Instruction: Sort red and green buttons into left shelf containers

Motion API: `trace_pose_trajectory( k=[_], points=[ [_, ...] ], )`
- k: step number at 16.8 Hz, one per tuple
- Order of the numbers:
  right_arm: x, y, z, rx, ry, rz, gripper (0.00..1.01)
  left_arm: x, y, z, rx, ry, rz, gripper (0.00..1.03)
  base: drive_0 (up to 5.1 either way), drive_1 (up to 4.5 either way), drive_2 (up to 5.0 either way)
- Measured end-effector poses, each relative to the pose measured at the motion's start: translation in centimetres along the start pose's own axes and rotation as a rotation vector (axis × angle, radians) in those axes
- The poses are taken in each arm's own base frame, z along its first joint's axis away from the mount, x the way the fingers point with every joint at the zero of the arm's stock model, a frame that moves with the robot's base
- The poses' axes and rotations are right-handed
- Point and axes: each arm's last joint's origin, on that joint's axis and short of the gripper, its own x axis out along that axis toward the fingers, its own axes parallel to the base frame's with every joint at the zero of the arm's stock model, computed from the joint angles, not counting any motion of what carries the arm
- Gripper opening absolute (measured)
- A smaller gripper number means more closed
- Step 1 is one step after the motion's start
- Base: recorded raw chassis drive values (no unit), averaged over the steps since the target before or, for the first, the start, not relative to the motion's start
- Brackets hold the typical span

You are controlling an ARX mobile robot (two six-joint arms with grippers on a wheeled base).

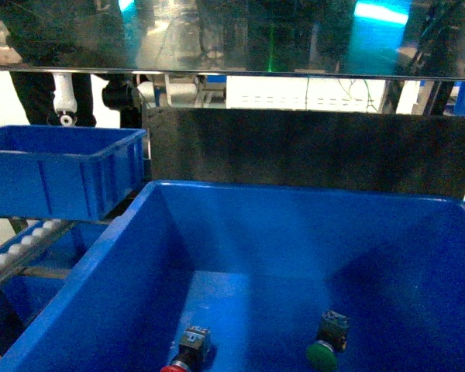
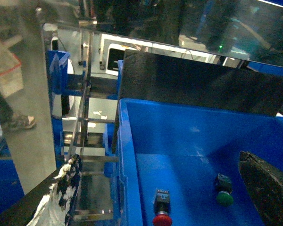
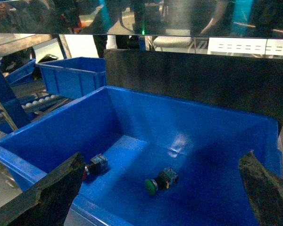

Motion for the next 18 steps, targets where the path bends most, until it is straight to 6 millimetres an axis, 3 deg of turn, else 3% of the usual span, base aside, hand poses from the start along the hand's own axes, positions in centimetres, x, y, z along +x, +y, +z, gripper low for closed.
trace_pose_trajectory(
  k=[2,3,6,10,14,15,18],
  points=[
    [0.1,0.1,0.1,-0.061,-0.046,-0.070,0.94,0.1,0.0,-0.2,-0.019,0.020,-0.003,0.98,0.0,0.00,0.0],
    [0.4,0.7,-0.4,-0.122,-0.110,-0.177,0.83,0.1,-0.1,-0.3,0.029,-0.122,0.044,0.90,0.0,0.00,0.0],
    [0.7,1.1,-0.7,-0.124,-0.154,-0.472,0.44,-0.5,1.2,-0.9,0.170,-0.224,0.191,0.52,0.0,0.00,0.0],
    [1.0,1.4,-1.5,-0.131,-0.162,-0.470,0.01,-1.1,2.6,-1.5,0.194,-0.250,0.205,0.04,0.0,0.00,0.0],
    [1.0,1.4,-1.5,-0.129,-0.161,-0.469,0.02,-1.9,2.5,-2.5,0.194,-0.178,0.185,0.02,0.0,0.00,0.0],
    [1.0,1.4,-1.5,-0.128,-0.161,-0.469,0.02,-2.3,2.3,-2.0,0.200,-0.247,0.179,0.02,0.0,0.00,0.0],
    [1.0,1.4,-1.5,-0.128,-0.160,-0.468,0.02,-2.3,2.4,-2.2,0.198,-0.227,0.182,0.02,0.0,0.00,0.0]
  ],
)
